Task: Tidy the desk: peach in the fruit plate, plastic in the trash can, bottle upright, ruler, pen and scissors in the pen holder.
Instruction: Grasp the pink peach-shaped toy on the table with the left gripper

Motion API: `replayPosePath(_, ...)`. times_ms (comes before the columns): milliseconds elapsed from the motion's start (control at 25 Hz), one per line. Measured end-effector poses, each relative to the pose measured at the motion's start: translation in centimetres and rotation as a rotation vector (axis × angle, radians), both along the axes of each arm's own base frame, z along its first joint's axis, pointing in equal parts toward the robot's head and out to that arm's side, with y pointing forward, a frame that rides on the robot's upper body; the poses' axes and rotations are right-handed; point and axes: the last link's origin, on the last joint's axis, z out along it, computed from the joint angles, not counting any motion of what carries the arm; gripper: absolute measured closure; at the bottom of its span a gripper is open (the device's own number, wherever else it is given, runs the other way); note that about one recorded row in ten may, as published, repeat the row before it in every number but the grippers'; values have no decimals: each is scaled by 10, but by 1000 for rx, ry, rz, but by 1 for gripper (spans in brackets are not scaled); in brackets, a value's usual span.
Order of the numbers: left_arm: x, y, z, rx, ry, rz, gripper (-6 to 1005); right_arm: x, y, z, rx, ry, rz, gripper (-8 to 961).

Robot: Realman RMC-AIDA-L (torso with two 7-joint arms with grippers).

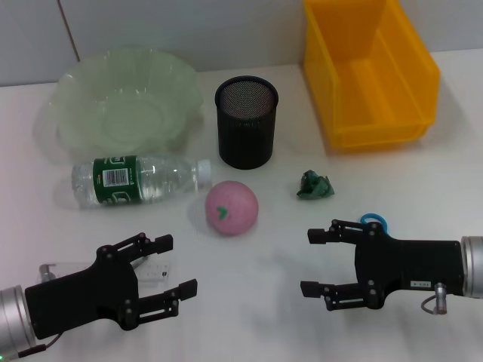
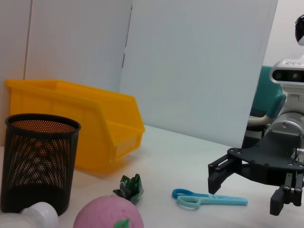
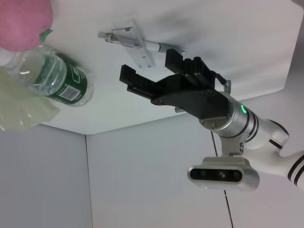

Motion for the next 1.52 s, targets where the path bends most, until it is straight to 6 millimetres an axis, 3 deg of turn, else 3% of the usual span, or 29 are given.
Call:
replayPosePath(640,2,2,-1,-2,-1,-7,201,1,-1,0,0,0,-5,118)
replayPosePath(1080,30,40,-7,19,33,-81,219,5,-6,0,1,1,-19,118)
replayPosePath(1520,33,47,-8,36,48,-77,237,6,-7,0,1,0,-25,119)
